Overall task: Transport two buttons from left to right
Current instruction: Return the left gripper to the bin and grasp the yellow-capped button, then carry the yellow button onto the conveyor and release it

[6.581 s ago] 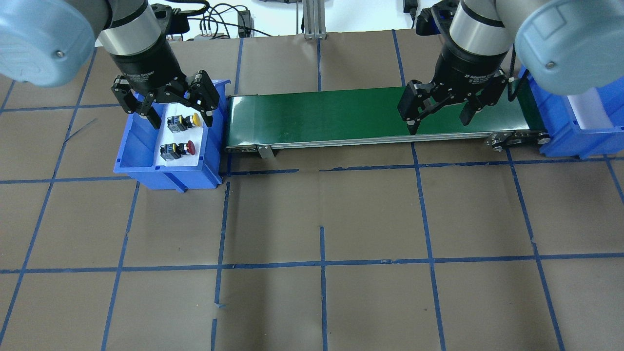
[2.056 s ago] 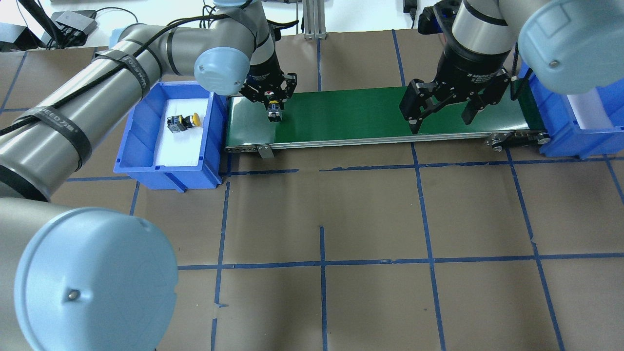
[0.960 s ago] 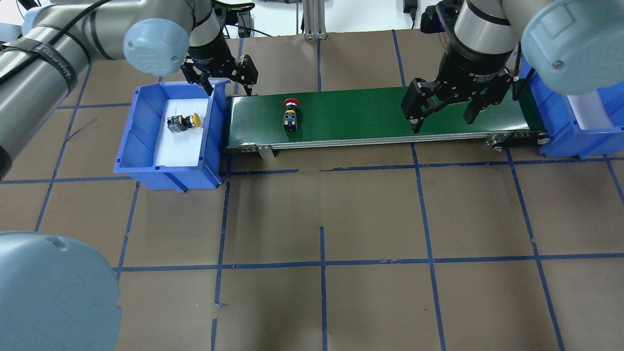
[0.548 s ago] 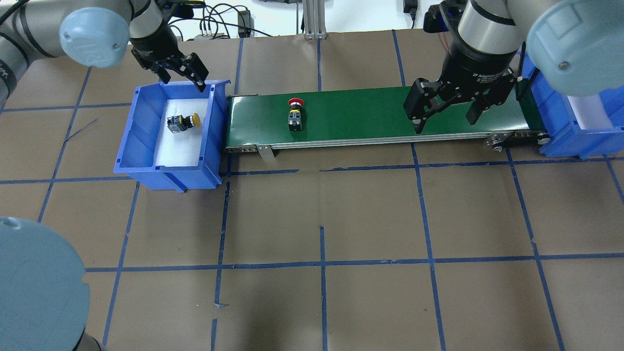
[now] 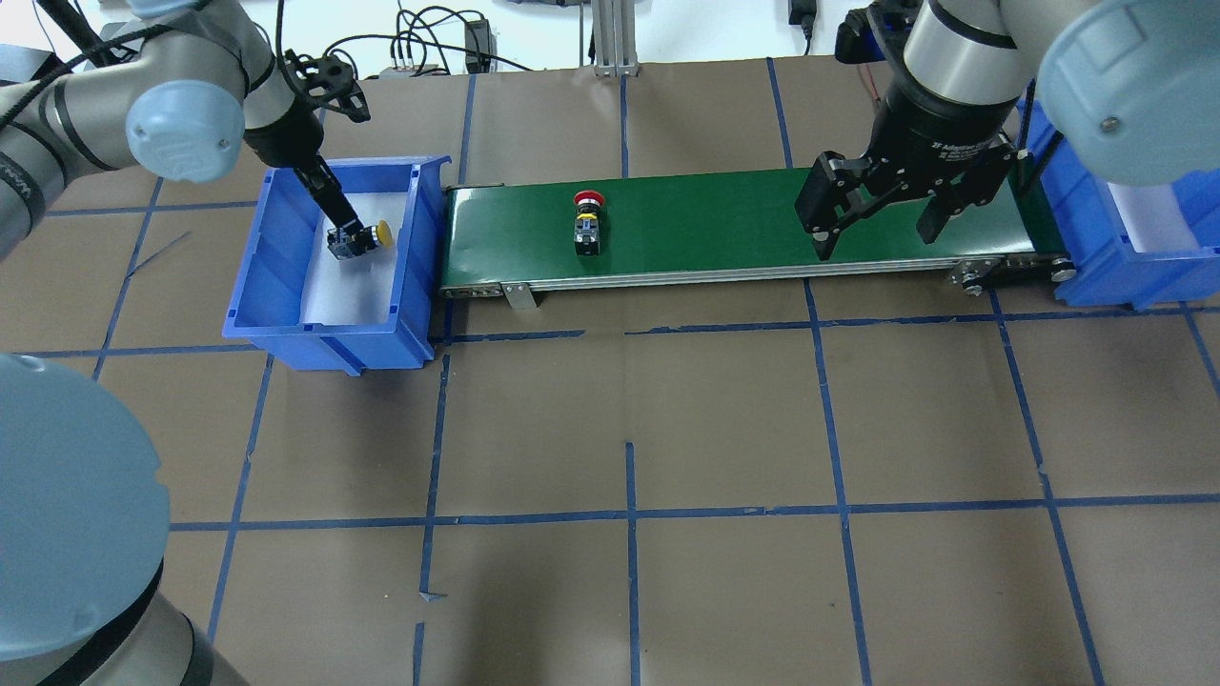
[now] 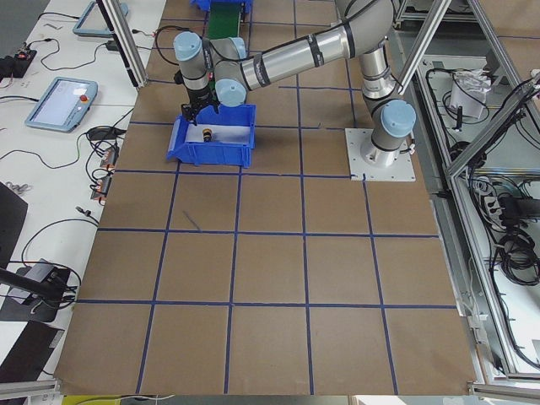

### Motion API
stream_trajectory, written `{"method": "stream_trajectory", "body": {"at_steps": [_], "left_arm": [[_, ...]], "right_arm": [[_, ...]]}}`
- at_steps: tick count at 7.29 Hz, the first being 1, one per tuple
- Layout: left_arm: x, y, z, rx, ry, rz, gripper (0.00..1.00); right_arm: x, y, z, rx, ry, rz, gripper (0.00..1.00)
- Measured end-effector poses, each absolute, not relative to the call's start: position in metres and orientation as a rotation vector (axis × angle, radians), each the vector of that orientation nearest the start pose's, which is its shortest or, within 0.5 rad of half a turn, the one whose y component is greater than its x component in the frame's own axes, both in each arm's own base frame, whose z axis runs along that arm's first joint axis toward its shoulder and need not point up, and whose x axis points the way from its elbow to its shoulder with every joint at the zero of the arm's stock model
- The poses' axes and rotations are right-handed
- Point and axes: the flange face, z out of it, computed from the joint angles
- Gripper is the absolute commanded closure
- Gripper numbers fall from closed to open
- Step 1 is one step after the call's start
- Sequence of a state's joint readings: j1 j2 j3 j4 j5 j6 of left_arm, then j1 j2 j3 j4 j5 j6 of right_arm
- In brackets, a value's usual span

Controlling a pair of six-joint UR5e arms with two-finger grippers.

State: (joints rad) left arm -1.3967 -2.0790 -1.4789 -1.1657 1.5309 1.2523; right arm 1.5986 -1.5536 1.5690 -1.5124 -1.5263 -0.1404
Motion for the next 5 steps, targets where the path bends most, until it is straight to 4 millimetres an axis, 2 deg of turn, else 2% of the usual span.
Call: {"method": "stream_trajectory", "body": {"at_steps": [1, 2, 3, 4, 5], "left_arm": [[-0.015, -0.682, 0.251, 1.766, 2.635, -0.039, 0.06], [-0.010, -0.686, 0.232, 1.833, 2.586, -0.041, 0.23], [-0.007, -0.688, 0.219, 1.858, 2.570, -0.034, 0.54], [-0.005, -0.689, 0.214, 1.860, 2.563, -0.023, 0.77], [-0.003, -0.690, 0.215, 1.849, 2.551, -0.003, 0.89]], "right_arm": [[0.151, -0.488, 0.475, -0.257, 3.080, 0.108, 0.00], [0.151, -0.488, 0.476, -0.257, 3.081, 0.107, 0.00], [0.151, -0.488, 0.476, -0.256, 3.081, 0.105, 0.00], [0.151, -0.488, 0.476, -0.256, 3.081, 0.106, 0.00], [0.151, -0.488, 0.475, -0.258, 3.081, 0.108, 0.00]]}}
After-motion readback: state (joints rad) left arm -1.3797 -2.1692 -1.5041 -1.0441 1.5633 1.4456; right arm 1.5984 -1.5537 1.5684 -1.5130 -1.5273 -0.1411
